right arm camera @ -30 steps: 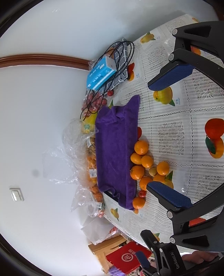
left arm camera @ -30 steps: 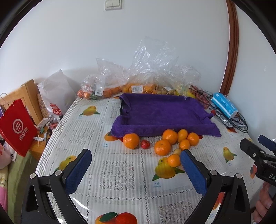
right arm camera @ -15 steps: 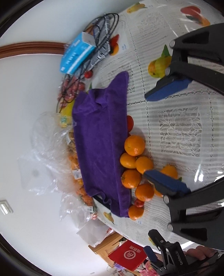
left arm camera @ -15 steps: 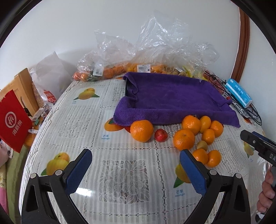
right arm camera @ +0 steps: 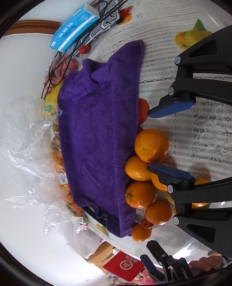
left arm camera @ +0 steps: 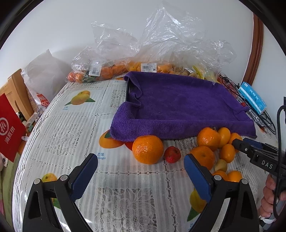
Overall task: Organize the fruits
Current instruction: 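Move the left gripper toward an orange while the right gripper approaches another orange, then close the left gripper on an orange while the right gripper closes on another orange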
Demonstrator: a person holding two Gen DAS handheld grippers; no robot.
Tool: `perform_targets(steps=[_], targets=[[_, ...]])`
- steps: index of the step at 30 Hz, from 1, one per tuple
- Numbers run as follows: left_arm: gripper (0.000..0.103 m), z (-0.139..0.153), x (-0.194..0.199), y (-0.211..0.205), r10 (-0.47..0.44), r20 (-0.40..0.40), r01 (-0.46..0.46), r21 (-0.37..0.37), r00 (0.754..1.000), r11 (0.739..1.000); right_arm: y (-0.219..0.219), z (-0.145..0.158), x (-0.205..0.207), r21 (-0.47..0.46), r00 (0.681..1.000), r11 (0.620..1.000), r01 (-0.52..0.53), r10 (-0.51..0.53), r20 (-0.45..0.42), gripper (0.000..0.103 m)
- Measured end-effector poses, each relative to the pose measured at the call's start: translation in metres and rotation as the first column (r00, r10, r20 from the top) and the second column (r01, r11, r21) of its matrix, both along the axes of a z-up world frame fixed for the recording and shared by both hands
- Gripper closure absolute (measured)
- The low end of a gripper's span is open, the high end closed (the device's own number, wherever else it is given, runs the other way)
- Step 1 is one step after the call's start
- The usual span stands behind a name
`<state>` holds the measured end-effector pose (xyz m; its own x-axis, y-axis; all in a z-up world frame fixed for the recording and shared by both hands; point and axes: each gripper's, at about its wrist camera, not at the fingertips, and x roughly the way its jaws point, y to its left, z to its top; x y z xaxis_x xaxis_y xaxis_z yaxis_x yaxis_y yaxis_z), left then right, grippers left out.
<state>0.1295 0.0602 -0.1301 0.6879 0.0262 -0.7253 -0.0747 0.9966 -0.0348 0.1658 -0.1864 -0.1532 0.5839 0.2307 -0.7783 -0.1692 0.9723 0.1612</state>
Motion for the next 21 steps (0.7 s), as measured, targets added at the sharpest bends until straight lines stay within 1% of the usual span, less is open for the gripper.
perform_targets(steps=[4, 8, 10, 11, 14, 16, 17, 18, 20, 21], targets=[[0.006, -0.006, 0.007, 0.005, 0.005, -0.014, -0.006, -0.019, 1.000, 1.000, 0.006, -0.005, 0.004, -0.031, 1.000, 0.999, -0.015, 0.015, -0.007, 0.051], [0.006, -0.011, 0.012, 0.007, 0.011, -0.019, -0.011, -0.011, 1.000, 1.000, 0.007, -0.010, 0.004, -0.040, 0.999, 0.999, -0.033, 0.033, -0.016, 0.059], [0.008, -0.012, 0.015, 0.008, 0.015, -0.021, -0.015, -0.010, 1.000, 1.000, 0.008, -0.010, 0.005, -0.045, 0.999, 0.998, -0.034, 0.034, -0.009, 0.061], [0.012, -0.013, 0.017, 0.008, 0.015, -0.022, -0.015, -0.010, 1.000, 1.000, 0.009, -0.011, 0.005, -0.046, 0.999, 0.998, -0.040, 0.039, -0.006, 0.061], [0.020, -0.015, 0.022, 0.009, 0.017, -0.031, -0.018, -0.013, 0.999, 1.000, 0.007, -0.012, 0.004, -0.039, 0.999, 0.998, -0.043, 0.043, 0.003, 0.061], [0.024, -0.017, 0.025, 0.010, 0.017, -0.038, -0.018, -0.025, 0.999, 1.000, 0.004, -0.011, 0.002, -0.058, 1.000, 0.998, -0.029, 0.030, 0.010, 0.061], [0.029, -0.018, 0.027, 0.010, 0.017, -0.039, -0.018, -0.035, 0.999, 0.999, 0.001, -0.011, 0.001, -0.069, 1.000, 0.997, -0.020, 0.022, 0.016, 0.061], [0.032, -0.019, 0.028, 0.011, 0.014, -0.042, -0.016, -0.049, 0.999, 0.999, -0.002, -0.010, -0.001, -0.074, 1.000, 0.997, -0.015, 0.016, 0.020, 0.061], [0.044, -0.022, 0.031, 0.013, -0.001, -0.049, -0.004, -0.090, 0.999, 0.996, -0.009, -0.010, -0.002, -0.078, 1.000, 0.997, -0.005, 0.007, 0.016, 0.061], [0.049, -0.023, 0.032, 0.014, -0.010, -0.049, 0.005, -0.110, 0.999, 0.994, -0.013, -0.011, -0.003, -0.082, 1.000, 0.997, 0.000, 0.001, 0.016, 0.061]])
